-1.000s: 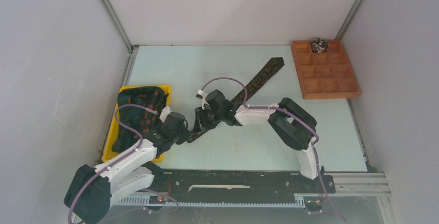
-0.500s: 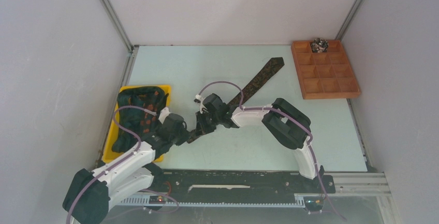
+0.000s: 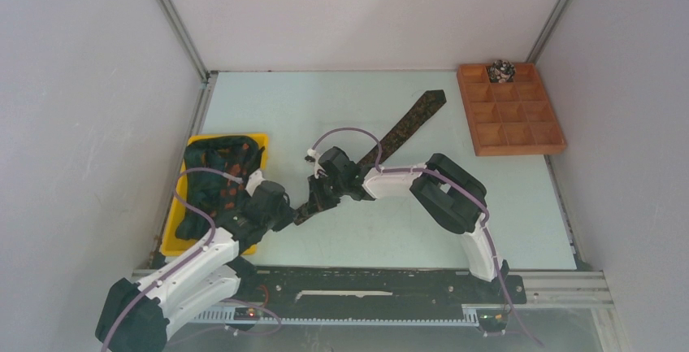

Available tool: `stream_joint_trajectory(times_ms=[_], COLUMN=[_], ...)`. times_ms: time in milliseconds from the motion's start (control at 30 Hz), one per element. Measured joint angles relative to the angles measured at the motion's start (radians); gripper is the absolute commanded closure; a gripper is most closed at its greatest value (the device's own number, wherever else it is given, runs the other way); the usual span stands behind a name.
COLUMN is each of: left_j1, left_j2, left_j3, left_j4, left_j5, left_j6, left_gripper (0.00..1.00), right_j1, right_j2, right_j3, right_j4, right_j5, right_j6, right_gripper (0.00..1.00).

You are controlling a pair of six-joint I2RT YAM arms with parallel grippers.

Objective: Roll the ties
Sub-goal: Roll the tie at the center of the board.

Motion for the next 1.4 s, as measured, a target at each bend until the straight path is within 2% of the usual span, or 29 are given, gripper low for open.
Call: stream_joint_trajectory(times_ms=[67, 267, 333, 400, 500, 600, 800, 1400], left_j1=[0.0, 0.0, 0.0, 0.0, 0.0, 0.0, 0.0, 0.0], left_j2=[0.01, 0.08, 0.098, 0.107, 0.112, 0.118, 0.124, 0.117], left_j3=[0.0, -0.006, -0.012, -0.017, -0.022, -0.024, -0.025, -0.037], left_j4=[0.01, 0.064, 0.08, 0.095, 0.113, 0.127, 0.137, 0.155], left_j5=[0.001, 0.007, 0.009, 0.012, 0.015, 0.016, 0.017, 0.018], left_j6=[0.005, 0.021, 0.025, 0.027, 0.028, 0.028, 0.027, 0.027], left_gripper=[1.0, 1.0, 1.0, 1.0, 1.0, 1.0, 1.0, 1.0], right_j1=[0.0, -0.003, -0.004, -0.005, -0.006, -0.008, -0.006, -0.003], right_j2=[0.0, 0.0, 0.0, -0.004, -0.019, -0.045, -0.077, 0.019], right_j3=[0.001, 0.001, 0.001, 0.001, 0.001, 0.001, 0.002, 0.023], right_j4=[0.0, -0.001, -0.001, -0.005, -0.018, -0.023, -0.001, 0.026], right_j5=[0.0, 0.0, 0.0, 0.0, 0.002, 0.005, 0.002, -0.018], right_j6=[0.0, 0.0, 0.0, 0.0, 0.0, 0.0, 0.011, 0.037], right_gripper=[1.0, 0.88, 0.83, 0.71, 0.67, 0.69, 0.87, 0.98])
